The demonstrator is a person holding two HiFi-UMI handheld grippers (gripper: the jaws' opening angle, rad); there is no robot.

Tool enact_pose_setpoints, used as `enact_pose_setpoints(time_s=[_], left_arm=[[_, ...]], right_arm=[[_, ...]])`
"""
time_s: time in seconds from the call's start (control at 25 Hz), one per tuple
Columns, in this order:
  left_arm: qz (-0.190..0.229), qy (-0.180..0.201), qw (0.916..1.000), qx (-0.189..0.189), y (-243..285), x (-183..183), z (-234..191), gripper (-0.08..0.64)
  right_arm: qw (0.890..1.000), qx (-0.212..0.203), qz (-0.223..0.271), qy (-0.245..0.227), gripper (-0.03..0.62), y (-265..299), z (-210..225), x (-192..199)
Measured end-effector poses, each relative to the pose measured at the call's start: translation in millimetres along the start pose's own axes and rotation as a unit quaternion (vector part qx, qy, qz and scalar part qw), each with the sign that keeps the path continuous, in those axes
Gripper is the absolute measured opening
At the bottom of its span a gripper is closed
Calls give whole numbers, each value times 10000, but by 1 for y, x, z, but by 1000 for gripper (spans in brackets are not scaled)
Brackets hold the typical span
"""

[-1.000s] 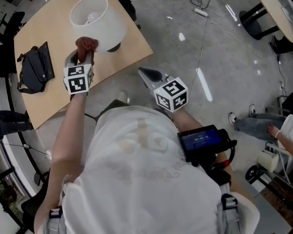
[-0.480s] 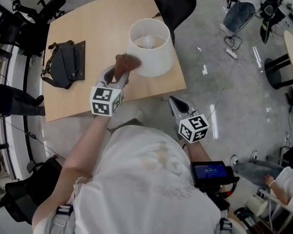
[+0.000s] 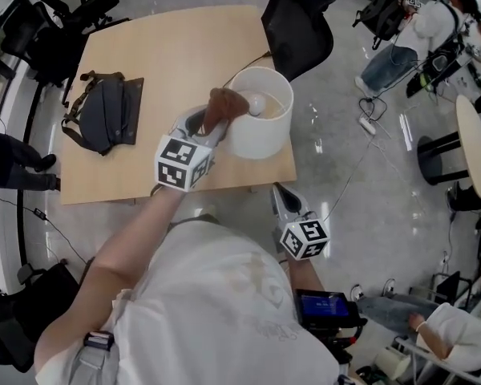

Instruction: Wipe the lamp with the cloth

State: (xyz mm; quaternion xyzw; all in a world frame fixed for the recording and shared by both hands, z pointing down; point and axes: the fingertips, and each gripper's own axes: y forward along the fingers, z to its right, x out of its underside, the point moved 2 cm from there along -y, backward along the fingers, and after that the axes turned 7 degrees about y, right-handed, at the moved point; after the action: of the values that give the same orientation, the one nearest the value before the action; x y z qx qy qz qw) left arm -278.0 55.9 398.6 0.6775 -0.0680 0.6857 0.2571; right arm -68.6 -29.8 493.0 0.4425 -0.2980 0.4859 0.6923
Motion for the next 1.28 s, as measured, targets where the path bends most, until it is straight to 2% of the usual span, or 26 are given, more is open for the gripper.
enact_pose_setpoints(time_s=[0.16,0.36,0.6,0.68,0.76,0.92,1.04,1.16,1.28], left_arm=[[-448,15,9989,95,5,40,-6,126],[-1015,-315,9938,322,11,89,-5,126],[-1682,-529,9815,746,14,129,-9,127],[-1604,-535,9831,708,10,126,-17,127],[-1273,-600,9880,640,5,109,-29,127],[-372,-756,9936,747,2,45,-55,127],[207,-785,9916,1002,14,-7,-65,127],[213,-630,9904,1214,32,-25,-62,127],[-112,-583,9896,1310,45,-7,-55,126]], right_arm=[[9997,239,-23,87,14,-1,7,5],[9993,346,-39,127,14,7,5,3],[9993,359,-87,56,14,23,-5,4],[9992,382,-88,58,14,26,-8,3],[9991,420,-86,59,14,29,-10,3],[9985,540,-59,74,14,37,-13,6],[9979,639,-23,127,14,43,-15,7],[9973,719,37,168,14,43,-15,6],[9959,861,154,212,14,41,-13,3]])
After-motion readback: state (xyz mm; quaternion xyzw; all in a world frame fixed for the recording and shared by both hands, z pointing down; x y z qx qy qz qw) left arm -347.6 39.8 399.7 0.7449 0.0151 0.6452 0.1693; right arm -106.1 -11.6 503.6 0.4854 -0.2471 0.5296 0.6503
